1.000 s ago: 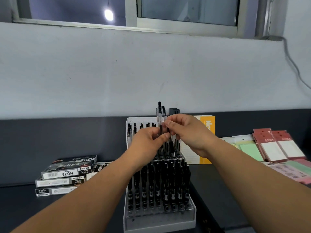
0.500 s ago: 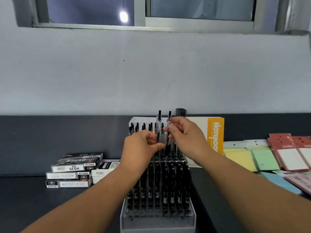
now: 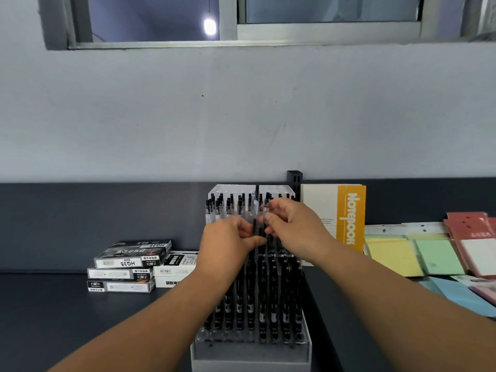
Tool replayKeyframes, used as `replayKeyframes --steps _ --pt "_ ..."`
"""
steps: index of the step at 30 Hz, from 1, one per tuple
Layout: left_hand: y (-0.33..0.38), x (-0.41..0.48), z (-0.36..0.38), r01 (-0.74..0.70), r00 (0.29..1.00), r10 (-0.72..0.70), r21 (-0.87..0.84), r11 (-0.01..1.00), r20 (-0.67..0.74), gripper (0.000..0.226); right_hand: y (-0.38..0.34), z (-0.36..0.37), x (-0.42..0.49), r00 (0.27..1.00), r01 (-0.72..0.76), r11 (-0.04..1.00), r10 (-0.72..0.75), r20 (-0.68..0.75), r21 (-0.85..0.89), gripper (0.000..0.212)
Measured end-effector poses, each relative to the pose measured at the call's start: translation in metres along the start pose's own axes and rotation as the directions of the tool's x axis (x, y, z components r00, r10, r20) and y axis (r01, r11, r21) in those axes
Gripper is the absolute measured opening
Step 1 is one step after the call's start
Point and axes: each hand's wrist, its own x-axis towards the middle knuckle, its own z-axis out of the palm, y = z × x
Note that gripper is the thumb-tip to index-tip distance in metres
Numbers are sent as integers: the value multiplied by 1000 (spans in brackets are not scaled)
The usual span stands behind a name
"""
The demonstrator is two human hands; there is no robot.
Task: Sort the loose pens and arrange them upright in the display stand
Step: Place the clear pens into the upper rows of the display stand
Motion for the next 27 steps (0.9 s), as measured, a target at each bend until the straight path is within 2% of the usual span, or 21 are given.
replayKeyframes --steps 5,17,19,23,27 --pt "4 1 -5 -16 997 13 -37 999 -73 25 -3 -3 -2 1000 4 999 -3 -29 38 25" --pt "8 -1 -1 16 998 -24 137 990 58 24 -6 -4 -4 1000 0 1000 0 11 20 36" --pt "8 -1 -1 -7 997 -5 166 986 71 24 -7 -4 -2 1000 5 1000 -5 14 -5 41" --pt "3 -3 -6 -91 993 77 178 980 87 29 -9 -5 4 998 32 996 -28 47 -84 30" --pt "8 -2 -23 -180 983 181 60 982 -25 25 -6 -6 6 997 7 999 -4 79 -32 29"
